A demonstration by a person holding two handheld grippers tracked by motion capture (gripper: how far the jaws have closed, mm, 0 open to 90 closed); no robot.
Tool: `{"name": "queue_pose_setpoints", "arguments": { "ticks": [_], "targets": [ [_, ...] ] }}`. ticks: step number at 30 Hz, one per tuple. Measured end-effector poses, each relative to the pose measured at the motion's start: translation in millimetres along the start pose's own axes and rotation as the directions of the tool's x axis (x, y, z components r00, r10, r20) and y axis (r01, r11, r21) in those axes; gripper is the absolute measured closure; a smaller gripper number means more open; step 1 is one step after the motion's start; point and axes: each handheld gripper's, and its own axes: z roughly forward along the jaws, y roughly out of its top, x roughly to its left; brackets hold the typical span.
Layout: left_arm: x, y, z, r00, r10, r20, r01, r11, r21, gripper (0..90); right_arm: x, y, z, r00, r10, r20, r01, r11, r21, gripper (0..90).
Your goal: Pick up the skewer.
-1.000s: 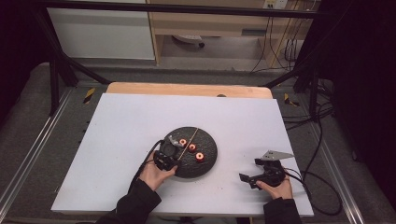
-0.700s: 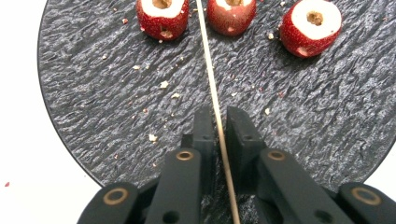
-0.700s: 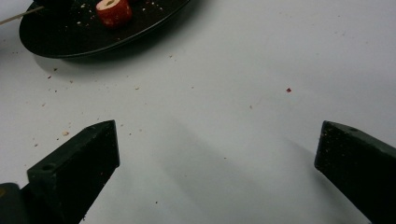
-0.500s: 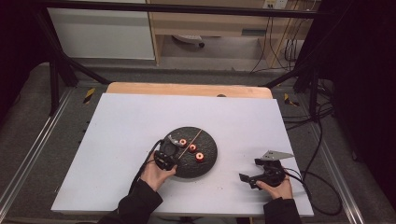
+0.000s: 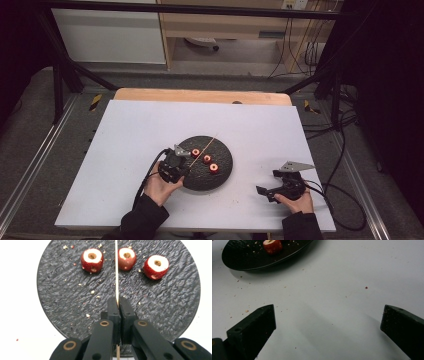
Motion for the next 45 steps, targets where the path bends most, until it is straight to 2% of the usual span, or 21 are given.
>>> {"name": "queue_pose_setpoints", "arguments": {
  "ticks": [6,10,18,24,29,40,43,45],
  "targets": [
    [10.1,-7.4,-10.8,0.999,0.02,0.039,-0.018,0.9981,-0.059,88.4,0.3,-0.1,0.4,1.0,0.003,-0.001,-0.003,1.0,0.008,0.7],
    [17.1,-13.0,-18.0,0.9981,0.018,0.059,-0.012,0.9951,-0.098,88.4,0.5,-0.1,0.5,1.0,0.007,-0.001,-0.007,1.0,0.008,0.7],
    [26.8,-27.9,-32.5,0.9952,0.031,0.093,-0.012,0.9811,-0.193,88.4,0.6,-0.3,0.8,1.0,0.009,0.002,-0.009,1.0,0.005,0.7],
    [33.5,-41.7,-40.9,0.9945,0.043,0.095,-0.02,0.9736,-0.227,88.4,0.6,0.5,0.8,0.9996,0.026,0.007,-0.026,1.0,-0.005,0.7],
    [40.0,-54.5,-46.3,0.9928,0.054,0.107,-0.027,0.9705,-0.24,88.4,4.9,5.0,1.4,0.9994,0.033,0.013,-0.033,0.999,0.0,0.6],
    [54.5,-78.2,-53.6,0.9917,0.062,0.112,-0.032,0.9662,-0.256,88.3,17.8,23.5,9.8,0.9994,0.017,0.03,-0.017,0.999,0.027,0.6],
    [57.0,-83.2,-55.8,0.9921,0.065,0.107,-0.033,0.9616,-0.272,88.2,21.4,29.7,12.5,0.9993,0.013,0.034,-0.014,0.999,0.038,0.6],
    [58.7,-86.0,-56.5,0.991,0.062,0.119,-0.027,0.9604,-0.277,88.2,23.9,34.2,14.7,0.999,0.006,0.045,-0.008,0.999,0.039,0.6]
  ]
}}
